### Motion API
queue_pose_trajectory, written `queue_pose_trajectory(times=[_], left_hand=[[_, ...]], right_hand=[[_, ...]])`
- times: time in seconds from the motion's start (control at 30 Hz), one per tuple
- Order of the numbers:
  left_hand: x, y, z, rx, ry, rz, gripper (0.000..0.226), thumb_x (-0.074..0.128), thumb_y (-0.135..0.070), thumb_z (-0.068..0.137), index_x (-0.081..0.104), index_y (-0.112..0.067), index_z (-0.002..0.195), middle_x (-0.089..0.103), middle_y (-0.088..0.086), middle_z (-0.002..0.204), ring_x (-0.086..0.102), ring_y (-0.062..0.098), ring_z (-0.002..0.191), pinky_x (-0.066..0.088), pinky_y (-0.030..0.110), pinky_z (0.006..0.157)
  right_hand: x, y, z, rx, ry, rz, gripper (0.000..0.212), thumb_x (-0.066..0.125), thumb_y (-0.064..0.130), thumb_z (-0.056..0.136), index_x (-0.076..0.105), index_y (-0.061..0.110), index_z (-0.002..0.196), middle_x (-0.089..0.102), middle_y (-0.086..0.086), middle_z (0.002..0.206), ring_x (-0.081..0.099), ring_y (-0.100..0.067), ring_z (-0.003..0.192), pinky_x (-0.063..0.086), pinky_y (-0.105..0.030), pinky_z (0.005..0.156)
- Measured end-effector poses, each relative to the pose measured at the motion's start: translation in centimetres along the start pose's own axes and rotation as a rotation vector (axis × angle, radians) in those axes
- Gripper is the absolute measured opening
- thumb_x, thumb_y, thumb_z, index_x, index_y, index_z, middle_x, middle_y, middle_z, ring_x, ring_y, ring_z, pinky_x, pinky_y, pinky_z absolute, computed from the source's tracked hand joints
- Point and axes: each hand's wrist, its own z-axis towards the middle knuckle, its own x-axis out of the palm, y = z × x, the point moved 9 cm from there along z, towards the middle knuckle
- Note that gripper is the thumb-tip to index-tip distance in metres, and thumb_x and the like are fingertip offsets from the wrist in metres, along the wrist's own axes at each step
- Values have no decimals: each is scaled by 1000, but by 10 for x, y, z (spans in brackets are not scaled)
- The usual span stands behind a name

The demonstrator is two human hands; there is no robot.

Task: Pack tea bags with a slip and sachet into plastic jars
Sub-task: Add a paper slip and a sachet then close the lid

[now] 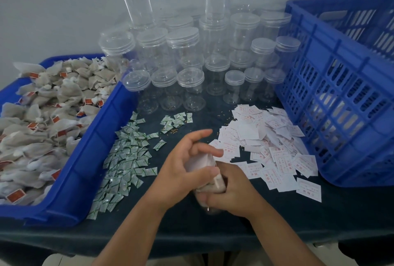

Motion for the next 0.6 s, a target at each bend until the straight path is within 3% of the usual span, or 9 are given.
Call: queue_pose_trajectory(times=[0.07,0.13,0.27,0.33,0.4,0.5,0.57,0.6], left_hand=[[-6,4,4,-3,-8,-49,97,92,-39,69,43,-34,153,67,2,131,64,21,123,54,35,99],[-11,12,5,-36,-42,-142,106,95,-38,64,40,-33,155,67,7,128,66,25,118,55,36,96],[-5,17,-1,-35,-8,-119,91,90,-45,75,42,-42,152,72,9,129,69,27,119,58,38,96],[-2,17,0,-40,-10,-64,87,90,-46,75,46,-44,150,73,7,125,68,25,122,59,42,100],[9,16,3,-34,93,-116,88,89,-33,76,45,-36,153,73,12,124,64,29,129,57,45,102],[20,15,9,-117,236,-292,111,96,-37,67,35,-27,160,65,22,135,64,36,120,54,47,99],[13,19,16,-153,166,-328,119,98,-39,62,33,-21,160,64,18,138,63,33,118,54,44,98],[3,24,19,-154,67,-341,111,95,-33,65,35,-18,158,66,15,135,64,31,117,56,41,96]], right_hand=[[-6,4,3,-27,-59,-98,25,86,30,77,71,27,96,73,-1,82,68,-15,70,56,-34,60],[-6,8,6,-51,-81,-114,29,87,32,78,72,31,103,75,2,87,70,-11,73,57,-31,64],[-2,11,3,-94,-86,-141,29,87,28,82,70,42,101,75,11,89,72,-7,78,53,-19,67],[-3,8,0,-81,-87,-119,28,85,28,81,70,38,102,76,8,91,73,-11,79,56,-25,67],[-2,3,0,-23,-4,27,27,83,27,79,73,32,104,75,3,92,72,-13,82,57,-31,69],[-2,-4,2,38,84,125,29,81,36,79,76,32,107,73,2,94,70,-12,87,57,-32,73],[-8,-9,4,88,16,161,35,82,40,77,75,27,109,74,3,94,70,-13,87,59,-34,70],[-14,-10,6,82,-65,148,39,82,40,76,75,26,111,75,2,96,70,-13,88,60,-34,72]])
